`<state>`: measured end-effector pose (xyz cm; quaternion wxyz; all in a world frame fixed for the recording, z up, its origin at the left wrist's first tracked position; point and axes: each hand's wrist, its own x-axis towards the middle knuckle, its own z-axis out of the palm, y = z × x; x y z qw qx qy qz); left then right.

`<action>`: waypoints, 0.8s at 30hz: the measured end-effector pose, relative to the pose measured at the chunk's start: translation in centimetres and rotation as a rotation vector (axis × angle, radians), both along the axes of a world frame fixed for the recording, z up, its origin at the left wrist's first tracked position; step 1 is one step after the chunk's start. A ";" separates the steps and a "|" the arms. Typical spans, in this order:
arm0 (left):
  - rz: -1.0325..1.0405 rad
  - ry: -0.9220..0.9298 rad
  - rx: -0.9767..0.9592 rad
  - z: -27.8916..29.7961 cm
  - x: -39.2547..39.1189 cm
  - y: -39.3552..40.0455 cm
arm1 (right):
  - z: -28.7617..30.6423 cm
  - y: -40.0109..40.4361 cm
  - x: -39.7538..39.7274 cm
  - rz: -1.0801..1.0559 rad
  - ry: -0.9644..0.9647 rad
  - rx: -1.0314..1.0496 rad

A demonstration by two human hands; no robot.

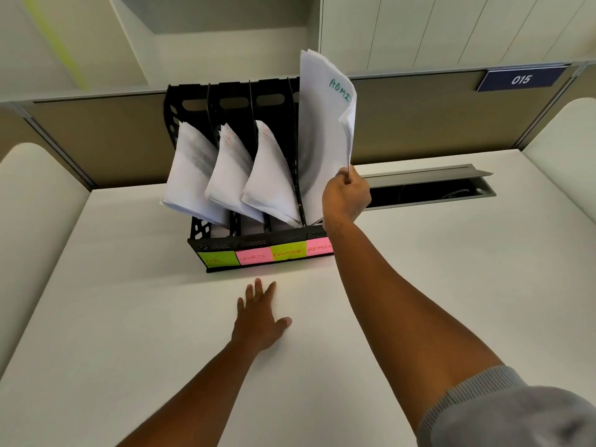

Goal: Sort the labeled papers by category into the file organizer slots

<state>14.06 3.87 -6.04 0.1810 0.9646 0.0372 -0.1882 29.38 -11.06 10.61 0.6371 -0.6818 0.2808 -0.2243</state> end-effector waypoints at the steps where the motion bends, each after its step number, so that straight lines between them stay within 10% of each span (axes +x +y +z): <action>1: -0.001 -0.002 -0.003 0.0 0.0 0.0 | -0.6 0.0 0.0 0.007 0.011 0.045; 6: -0.002 -0.007 -0.005 0.1 -0.1 0.1 | -3.9 -0.6 -0.7 0.090 0.159 0.159; 14: -0.023 -0.005 0.015 0.1 -0.3 0.2 | -4.1 -1.5 0.0 0.285 0.314 -0.205; 24: -0.001 0.080 0.035 2.6 0.3 -0.2 | -4.0 -1.9 -3.9 0.301 0.038 -0.418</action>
